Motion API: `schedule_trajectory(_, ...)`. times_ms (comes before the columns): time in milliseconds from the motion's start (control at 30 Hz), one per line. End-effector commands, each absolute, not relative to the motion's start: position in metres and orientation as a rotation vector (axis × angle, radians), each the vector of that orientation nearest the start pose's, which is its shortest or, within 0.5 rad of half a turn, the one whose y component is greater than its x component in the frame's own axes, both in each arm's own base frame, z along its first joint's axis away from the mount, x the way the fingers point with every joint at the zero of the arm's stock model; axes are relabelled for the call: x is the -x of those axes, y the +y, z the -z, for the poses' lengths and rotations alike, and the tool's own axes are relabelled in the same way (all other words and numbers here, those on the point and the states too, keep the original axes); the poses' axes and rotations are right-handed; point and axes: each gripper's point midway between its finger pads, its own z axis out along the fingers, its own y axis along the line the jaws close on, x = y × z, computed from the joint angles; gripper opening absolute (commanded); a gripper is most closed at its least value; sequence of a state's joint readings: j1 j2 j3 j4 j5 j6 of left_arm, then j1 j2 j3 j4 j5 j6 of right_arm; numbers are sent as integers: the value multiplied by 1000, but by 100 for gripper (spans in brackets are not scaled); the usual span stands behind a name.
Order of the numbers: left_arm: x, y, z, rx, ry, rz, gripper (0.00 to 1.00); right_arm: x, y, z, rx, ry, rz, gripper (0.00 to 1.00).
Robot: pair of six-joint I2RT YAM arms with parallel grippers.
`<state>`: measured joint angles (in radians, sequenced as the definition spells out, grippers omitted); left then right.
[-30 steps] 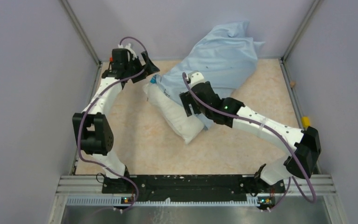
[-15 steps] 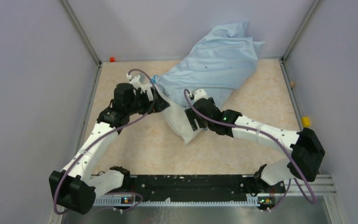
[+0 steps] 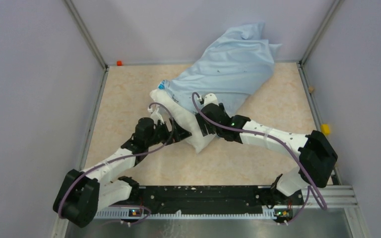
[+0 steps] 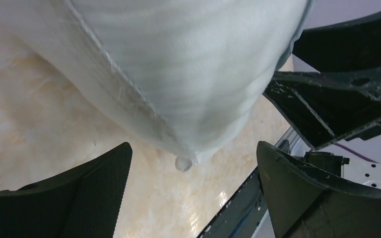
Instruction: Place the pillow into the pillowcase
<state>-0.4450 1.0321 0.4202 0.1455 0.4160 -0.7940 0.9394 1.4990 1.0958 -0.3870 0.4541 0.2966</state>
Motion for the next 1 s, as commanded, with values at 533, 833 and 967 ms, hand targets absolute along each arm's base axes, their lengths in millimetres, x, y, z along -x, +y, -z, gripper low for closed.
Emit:
schedule_trajectory(533, -292, -224, -88, 299, 2245, 935, 2, -302, 263, -146, 395, 2183, -92, 50)
schedule_trajectory(833, -290, -228, -84, 276, 2264, 956, 0, -318, 271, -158, 371, 2161, -35, 5)
schedule_trajectory(967, -291, -232, -91, 248, 2249, 979, 0, -296, 312, -206, 461, 2112, -127, 0)
